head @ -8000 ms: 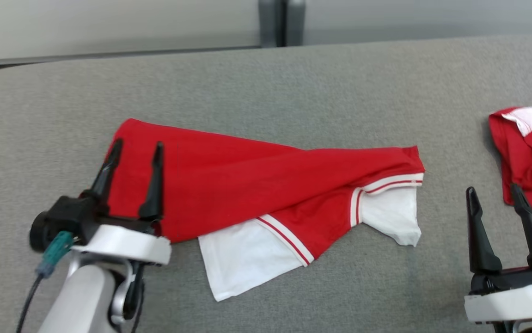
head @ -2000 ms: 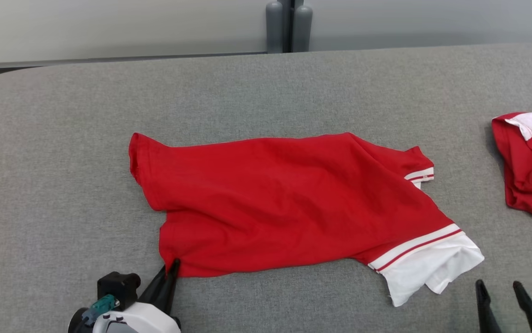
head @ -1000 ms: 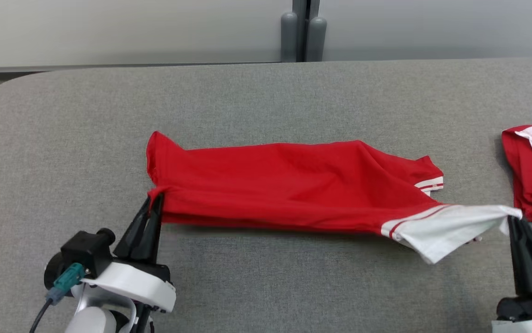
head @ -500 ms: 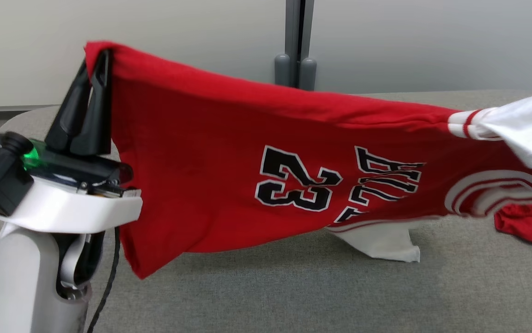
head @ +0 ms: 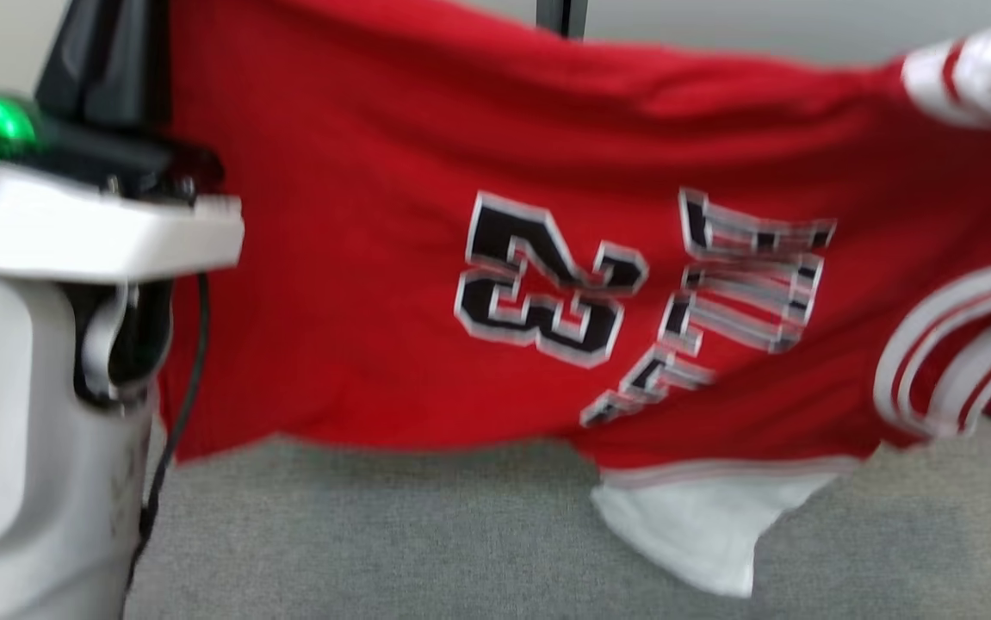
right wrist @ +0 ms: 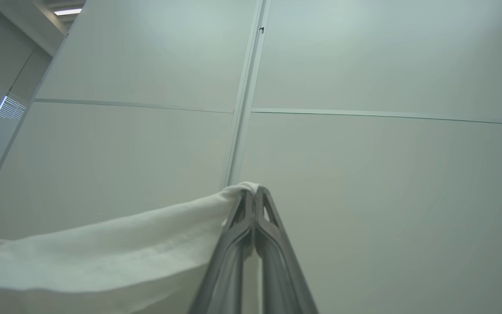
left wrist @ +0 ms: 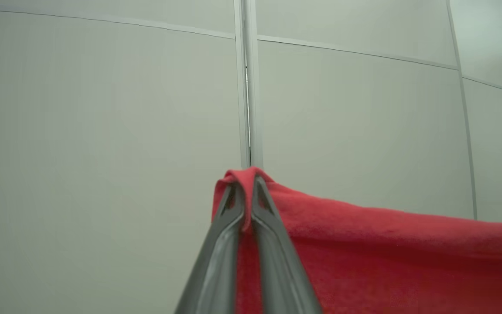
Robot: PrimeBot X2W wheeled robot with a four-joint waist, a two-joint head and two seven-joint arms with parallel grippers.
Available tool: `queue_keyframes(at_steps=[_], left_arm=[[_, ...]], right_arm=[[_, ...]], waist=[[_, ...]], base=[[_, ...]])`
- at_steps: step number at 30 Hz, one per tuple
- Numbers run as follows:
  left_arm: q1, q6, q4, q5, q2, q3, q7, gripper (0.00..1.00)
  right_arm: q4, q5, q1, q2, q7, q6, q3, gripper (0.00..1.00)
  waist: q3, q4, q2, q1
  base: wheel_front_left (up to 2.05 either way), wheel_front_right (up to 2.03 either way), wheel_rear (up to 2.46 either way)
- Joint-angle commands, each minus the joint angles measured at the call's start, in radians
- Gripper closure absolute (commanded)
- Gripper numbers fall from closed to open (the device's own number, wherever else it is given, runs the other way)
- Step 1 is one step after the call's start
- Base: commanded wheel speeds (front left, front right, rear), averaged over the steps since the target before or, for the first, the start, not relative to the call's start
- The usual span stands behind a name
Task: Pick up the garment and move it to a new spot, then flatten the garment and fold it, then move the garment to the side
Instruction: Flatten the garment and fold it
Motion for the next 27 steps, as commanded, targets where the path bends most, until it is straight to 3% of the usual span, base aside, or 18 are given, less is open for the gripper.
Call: queue_keyframes(at_steps=[1, 9, 14, 15, 20, 27], left_arm=[[-0.083, -0.012, 0.048, -0.001, -0.002, -0.003, -0.012, 1.0], [-0.448, -0.035, 0.342, -0.009, -0.022, -0.006, -0.089, 1.0], [-0.609, -0.049, 0.565, -0.041, -0.023, 0.007, -0.13, 1.0], [-0.609, -0.049, 0.565, -0.041, -0.023, 0.007, -0.13, 1.0], [-0.654, -0.061, 0.829, -0.081, -0.036, -0.015, -0.142, 1.0], [-0.606, -0.067, 1.135, -0.155, -0.079, -0.059, -0.166, 1.0]], right_arm=[[0.035, 0.012, -0.081, -0.016, -0.008, -0.002, 0.019, 1.0], [0.297, 0.031, -0.538, -0.06, -0.049, -0.002, 0.186, 1.0], [0.538, 0.039, -0.769, -0.019, -0.102, -0.002, 0.31, 1.0], [0.538, 0.039, -0.769, -0.019, -0.102, -0.002, 0.31, 1.0], [0.81, 0.064, -0.857, 0.046, -0.139, -0.002, 0.398, 1.0], [1.147, 0.112, -0.795, 0.152, -0.17, -0.002, 0.43, 1.0]], waist=[[0.064, 0.005, 0.0, 0.0], [0.182, 0.003, 0.0, 0.0], [0.227, -0.017, 0.0, 0.0], [0.227, -0.017, 0.0, 0.0], [0.27, -0.034, 0.0, 0.0], [0.322, -0.052, 0.0, 0.0]], base=[[0.0, 0.0, 0.0], [0.0, 0.0, 0.0], [0.0, 0.0, 0.0], [0.0, 0.0, 0.0], [0.0, 0.0, 0.0], [0.0, 0.0, 0.0]])
